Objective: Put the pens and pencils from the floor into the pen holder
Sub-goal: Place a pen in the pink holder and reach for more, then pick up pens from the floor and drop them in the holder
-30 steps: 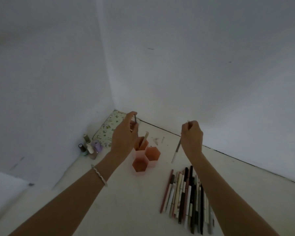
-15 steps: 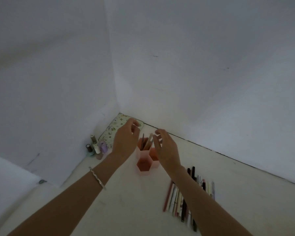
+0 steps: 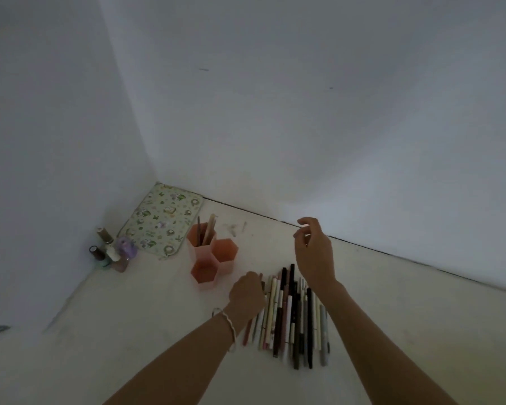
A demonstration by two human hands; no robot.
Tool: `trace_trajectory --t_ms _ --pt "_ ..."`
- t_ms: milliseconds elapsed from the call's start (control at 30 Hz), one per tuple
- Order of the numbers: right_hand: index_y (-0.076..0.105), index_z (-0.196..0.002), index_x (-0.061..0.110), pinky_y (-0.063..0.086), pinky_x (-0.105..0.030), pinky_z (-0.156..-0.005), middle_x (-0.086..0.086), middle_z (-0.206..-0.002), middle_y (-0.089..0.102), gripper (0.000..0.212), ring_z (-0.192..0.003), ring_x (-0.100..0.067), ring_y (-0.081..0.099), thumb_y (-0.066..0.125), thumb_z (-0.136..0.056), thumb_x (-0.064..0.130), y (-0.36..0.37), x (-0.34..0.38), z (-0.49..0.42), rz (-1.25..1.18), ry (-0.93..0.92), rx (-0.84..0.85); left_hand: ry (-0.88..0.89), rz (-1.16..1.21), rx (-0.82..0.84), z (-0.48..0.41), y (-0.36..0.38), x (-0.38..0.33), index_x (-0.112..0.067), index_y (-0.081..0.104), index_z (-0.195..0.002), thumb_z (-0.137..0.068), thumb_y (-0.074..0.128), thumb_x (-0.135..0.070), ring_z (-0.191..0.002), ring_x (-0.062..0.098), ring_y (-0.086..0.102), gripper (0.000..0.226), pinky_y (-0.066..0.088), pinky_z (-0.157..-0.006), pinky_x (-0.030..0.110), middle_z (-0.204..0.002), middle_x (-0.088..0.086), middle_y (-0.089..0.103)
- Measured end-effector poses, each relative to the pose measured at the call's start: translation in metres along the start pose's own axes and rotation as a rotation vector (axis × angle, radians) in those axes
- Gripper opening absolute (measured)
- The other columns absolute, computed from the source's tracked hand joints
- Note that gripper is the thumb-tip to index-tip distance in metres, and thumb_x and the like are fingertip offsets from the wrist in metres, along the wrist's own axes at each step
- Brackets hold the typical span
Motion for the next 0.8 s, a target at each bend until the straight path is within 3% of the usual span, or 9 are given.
trace_trajectory --t_ms 100,233,400,500,600,667,733,800 --pt "0.051 -0.114 0.025 0.051 -0.043 -0.056 -0.013 -0.078 0.066 0.022 -0.058 -0.028 0.060 0.043 -0.098 0.013 0.005 -0.016 0.004 -0.027 0.069 0.080 -0.045 0.034 -0.006 -0.002 0.005 0.001 -0.006 0.047 -0.118 -0.098 0.047 -0.029 -0.110 0.029 0.058 0.030 0.046 -0.087 0.034 -0.119 0.012 0.058" --pt "0.051 -0.115 0.023 0.053 -0.044 -0.059 -0.012 -0.081 0.064 0.021 -0.069 -0.033 0.064 0.043 -0.098 0.013 0.010 -0.027 0.008 -0.059 0.124 0.110 -0.090 0.007 0.020 -0.003 0.009 -0.002 -0.006 0.054 -0.117 -0.098 0.044 -0.020 -0.115 0.029 0.056 0.026 0.045 -0.094 0.036 -0.125 0.013 0.055" --pt "0.055 -0.115 0.018 0.049 -0.034 -0.052 0.000 -0.080 0.062 0.021 -0.059 -0.022 0.060 0.046 -0.097 0.012 0.024 -0.030 0.009 -0.025 0.131 0.173 0.001 0.128 -0.043 0.001 -0.016 -0.014 -0.010 0.058 -0.106 -0.093 0.058 -0.015 -0.099 0.022 0.062 0.015 0.052 -0.087 0.032 -0.111 0.009 0.063" --pt "0.064 -0.105 0.014 0.046 -0.020 -0.063 0.003 -0.092 0.064 0.017 -0.072 -0.012 0.060 0.052 -0.093 0.013 0.044 -0.030 0.012 0.169 0.102 0.273 0.189 0.377 -0.185 0.005 -0.070 -0.034 -0.013 0.057 -0.111 -0.091 0.063 -0.010 -0.084 0.013 0.064 0.021 0.056 -0.079 0.026 -0.096 0.001 0.066" --pt "0.070 -0.095 0.008 0.054 -0.031 -0.082 -0.004 -0.094 0.070 0.020 -0.089 -0.018 0.063 0.055 -0.091 0.020 0.075 -0.029 0.028 0.399 0.102 0.454 0.309 0.566 -0.299 0.014 -0.121 -0.045 -0.021 0.048 -0.133 -0.091 0.062 -0.006 -0.079 0.010 0.066 0.047 0.057 -0.067 0.020 -0.087 -0.006 0.061" --pt "0.070 -0.091 0.006 0.052 -0.036 -0.087 -0.006 -0.092 0.069 0.030 -0.092 -0.021 0.061 0.054 -0.093 0.031 0.091 -0.026 0.040 0.560 0.068 0.518 0.348 0.630 -0.388 0.020 -0.144 -0.041 -0.029 0.037 -0.144 -0.093 0.060 -0.004 -0.076 0.014 0.068 0.061 0.057 -0.065 0.019 -0.086 -0.004 0.062" --pt "0.068 -0.090 0.008 0.046 -0.035 -0.090 -0.006 -0.095 0.065 0.042 -0.097 -0.023 0.055 0.048 -0.095 0.045 0.105 -0.021 0.049 0.710 0.000 0.527 0.352 0.693 -0.453 0.024 -0.159 -0.030 -0.030 0.033 -0.148 -0.093 0.058 -0.003 -0.074 0.022 0.068 0.066 0.059 -0.065 0.028 -0.086 0.001 0.063" --pt "0.067 -0.095 0.011 0.041 -0.038 -0.092 -0.007 -0.101 0.062 0.046 -0.103 -0.025 0.052 0.045 -0.095 0.051 0.120 -0.019 0.058 0.743 -0.014 0.517 0.327 0.723 -0.497 0.027 -0.168 -0.020 -0.029 0.038 -0.146 -0.092 0.058 -0.003 -0.076 0.026 0.068 0.063 0.059 -0.061 0.025 -0.084 -0.002 0.060"
Point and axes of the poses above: each hand's wrist, its own z-axis away from the middle knuckle, its own y-axis out of the palm, x = y × z, the point moved 7 cm from there along -z, towards the middle knuckle
